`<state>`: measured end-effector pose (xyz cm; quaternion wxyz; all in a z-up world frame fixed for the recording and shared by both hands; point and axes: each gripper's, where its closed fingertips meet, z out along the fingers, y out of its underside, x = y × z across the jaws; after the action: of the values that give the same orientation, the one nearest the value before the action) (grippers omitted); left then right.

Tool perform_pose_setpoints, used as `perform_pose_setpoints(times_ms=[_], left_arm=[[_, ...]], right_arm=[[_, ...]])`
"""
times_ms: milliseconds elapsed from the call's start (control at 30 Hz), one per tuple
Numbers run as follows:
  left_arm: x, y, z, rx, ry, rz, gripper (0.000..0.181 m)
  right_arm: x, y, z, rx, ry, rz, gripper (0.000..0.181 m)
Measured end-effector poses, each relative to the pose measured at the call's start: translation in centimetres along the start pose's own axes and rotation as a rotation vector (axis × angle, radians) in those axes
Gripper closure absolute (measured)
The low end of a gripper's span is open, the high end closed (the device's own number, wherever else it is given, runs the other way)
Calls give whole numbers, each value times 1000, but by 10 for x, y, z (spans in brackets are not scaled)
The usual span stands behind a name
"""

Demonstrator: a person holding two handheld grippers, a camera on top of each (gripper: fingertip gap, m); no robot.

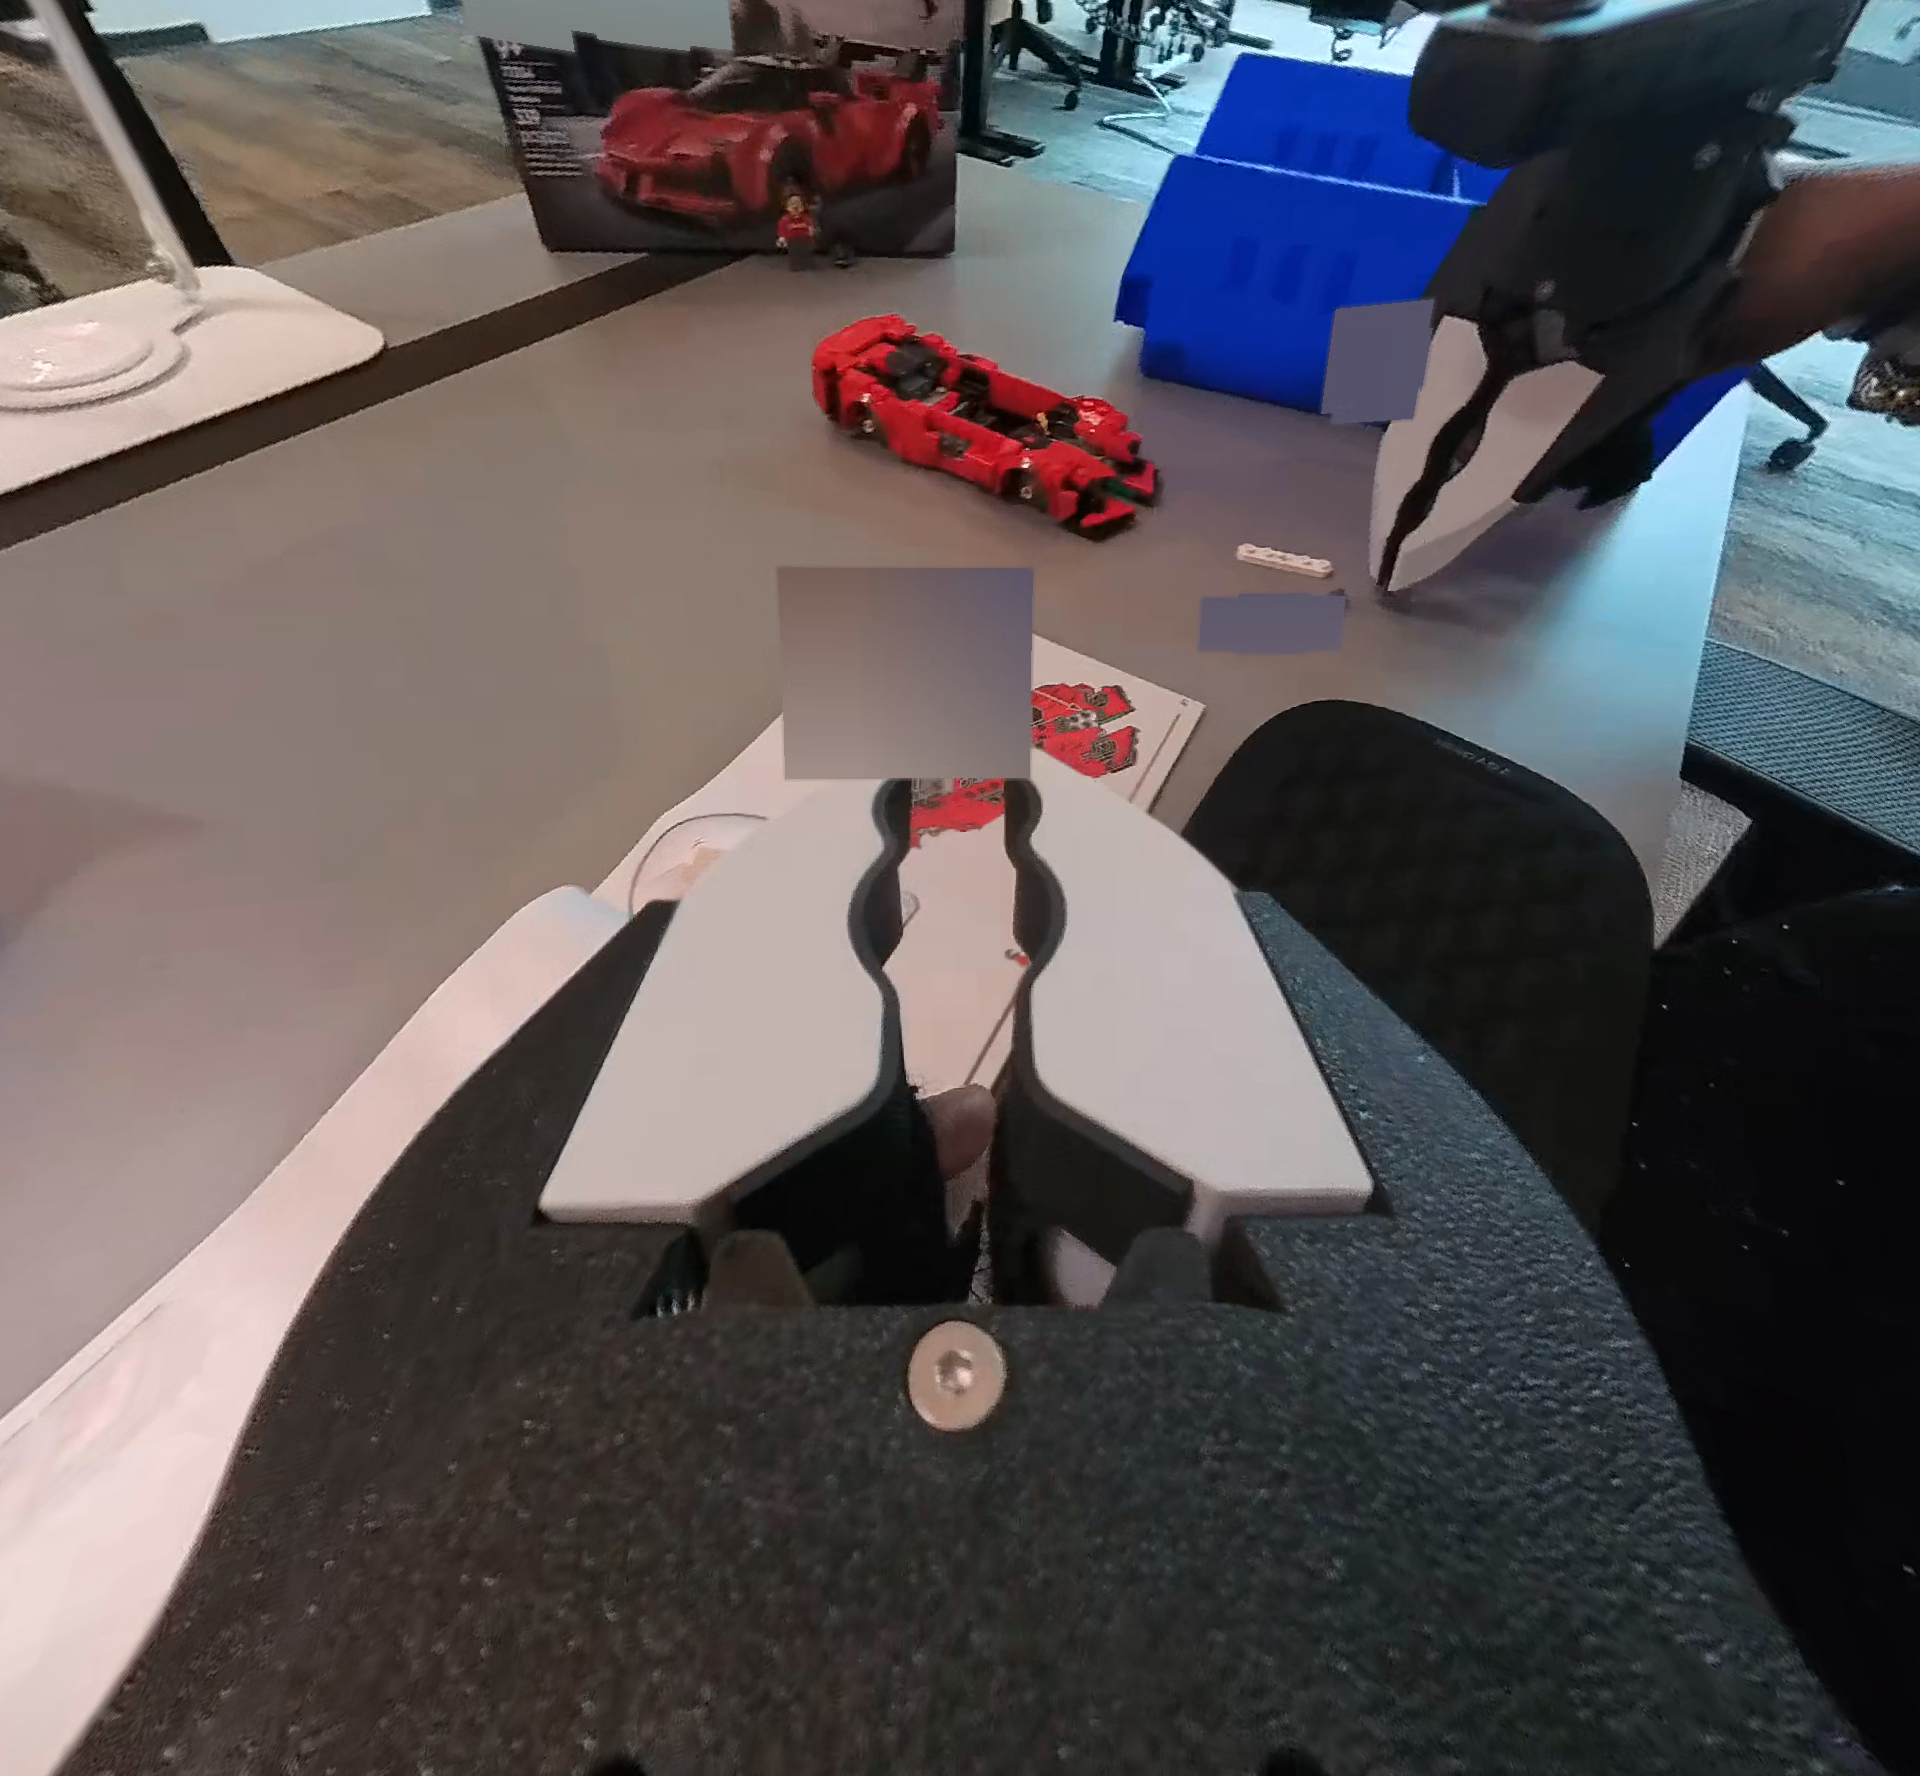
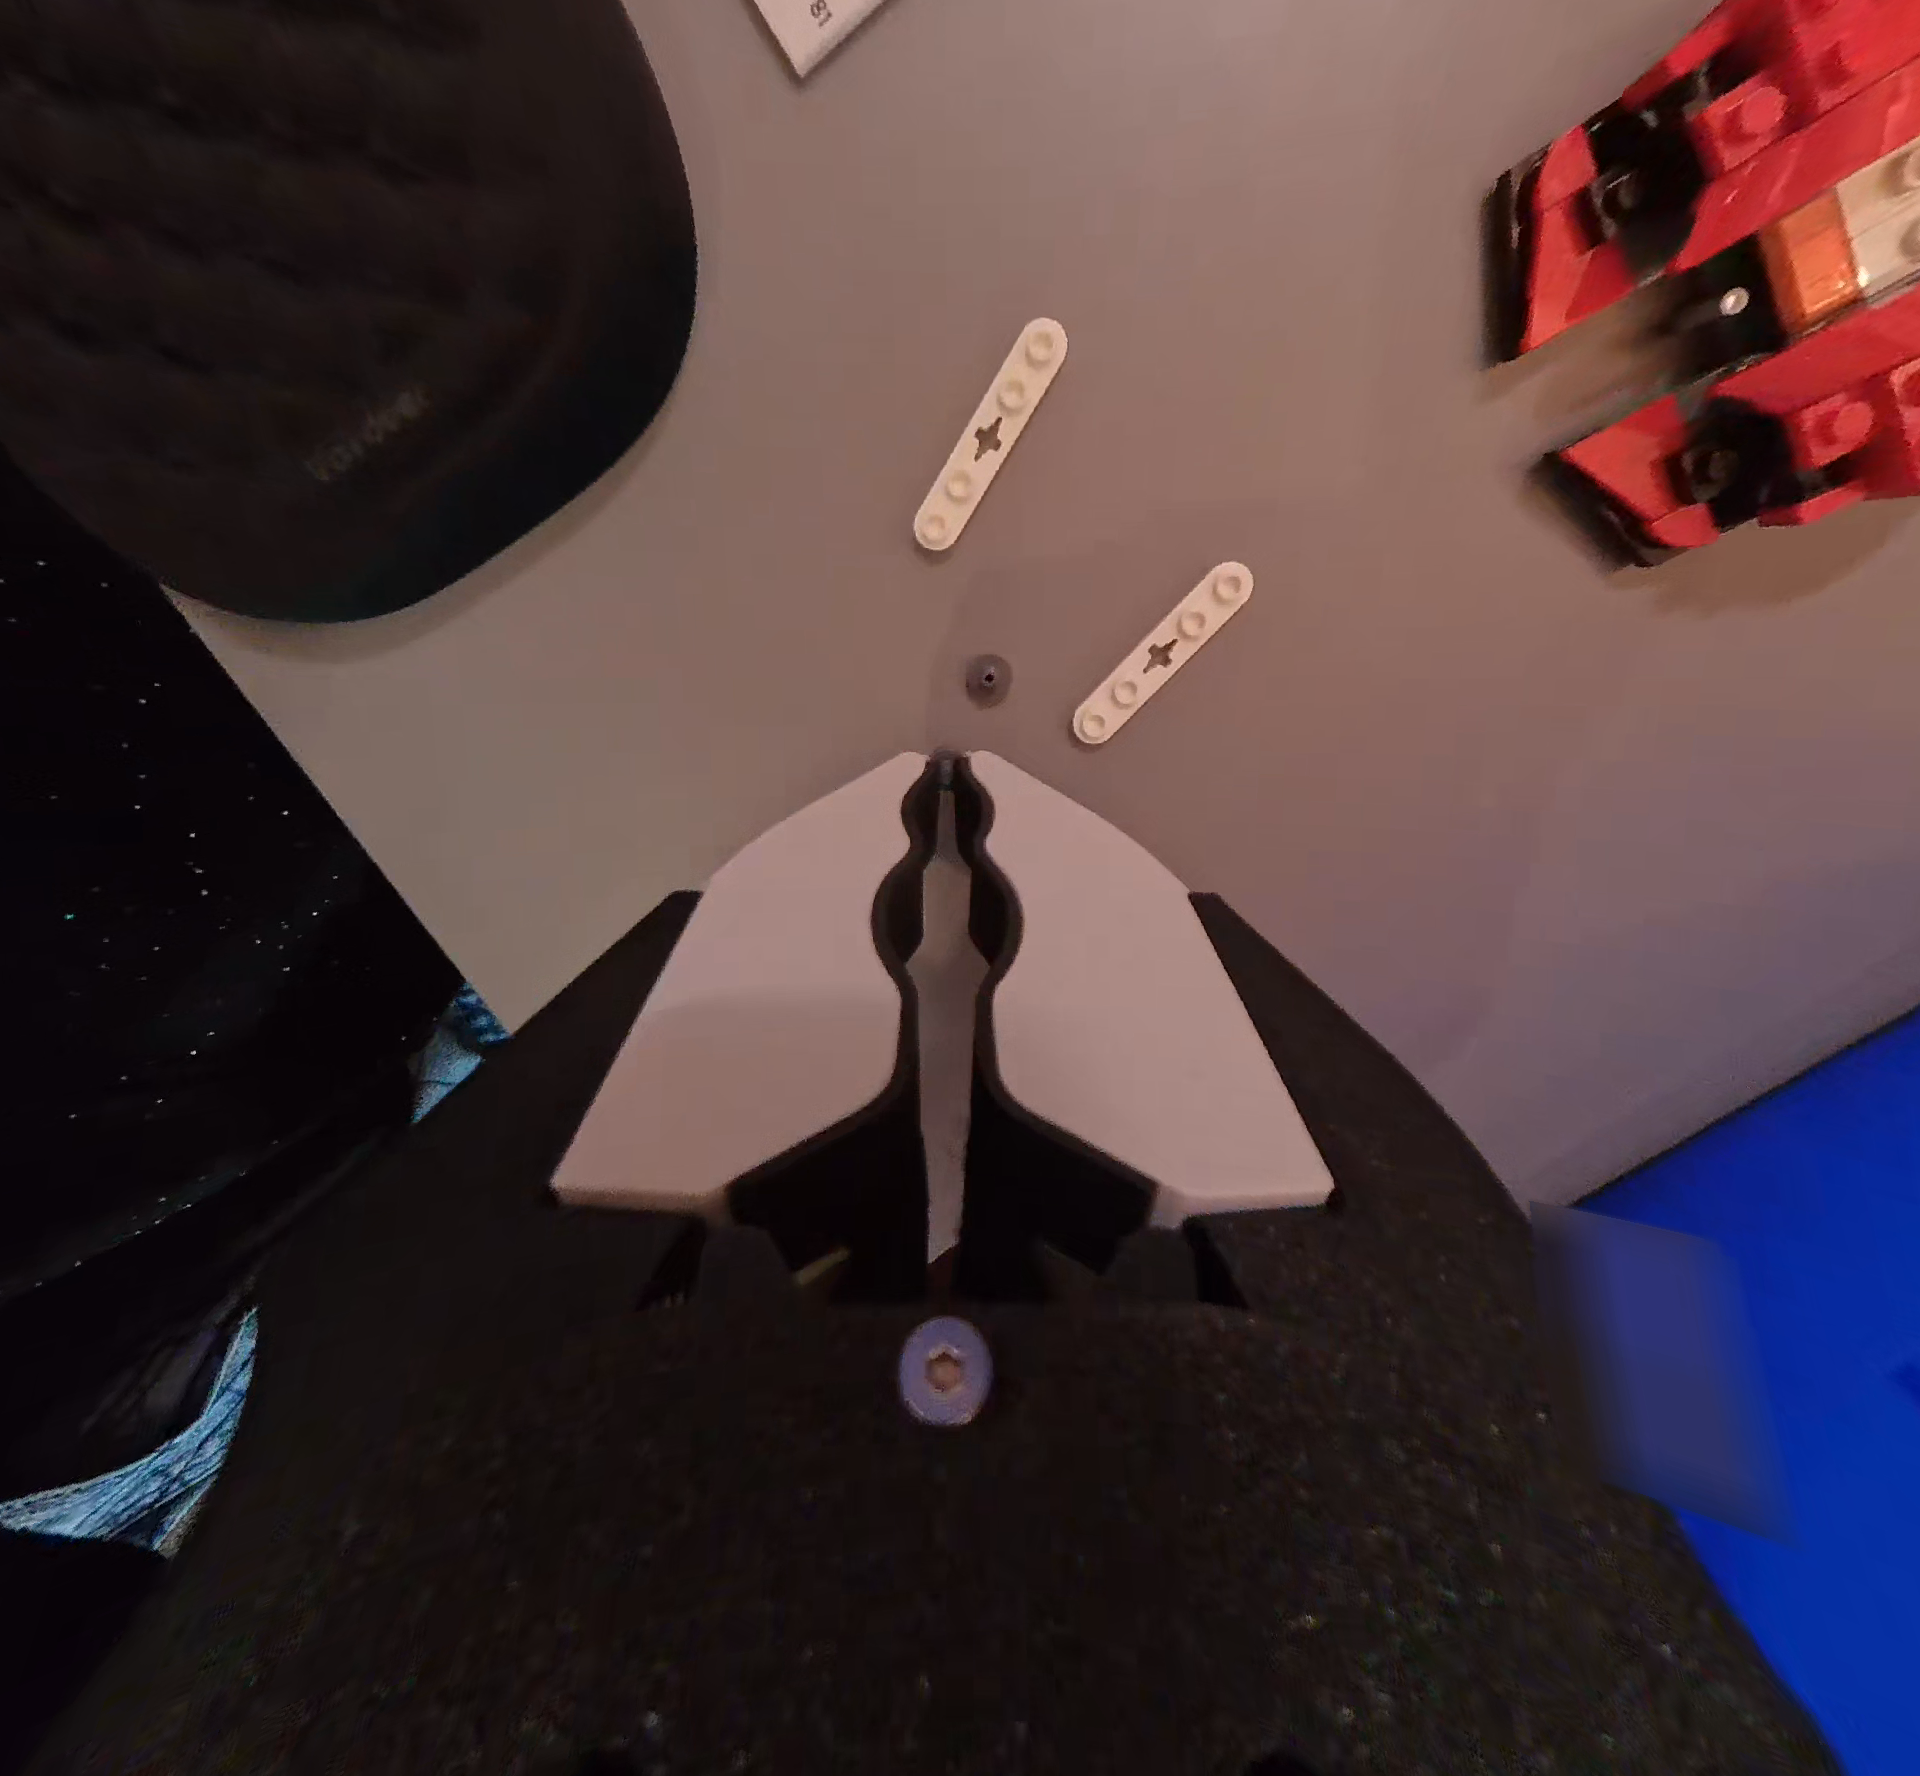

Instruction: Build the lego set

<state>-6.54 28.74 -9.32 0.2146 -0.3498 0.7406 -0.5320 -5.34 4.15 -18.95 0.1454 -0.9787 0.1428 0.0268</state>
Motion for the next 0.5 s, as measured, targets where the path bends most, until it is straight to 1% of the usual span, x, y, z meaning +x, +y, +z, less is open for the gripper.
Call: perform_pose_setpoints(times_ms=[500], left_arm=[[0,16,8,-37,25,-6,164]], right_arm=[[0,1,4,-31,-6,27,178]])
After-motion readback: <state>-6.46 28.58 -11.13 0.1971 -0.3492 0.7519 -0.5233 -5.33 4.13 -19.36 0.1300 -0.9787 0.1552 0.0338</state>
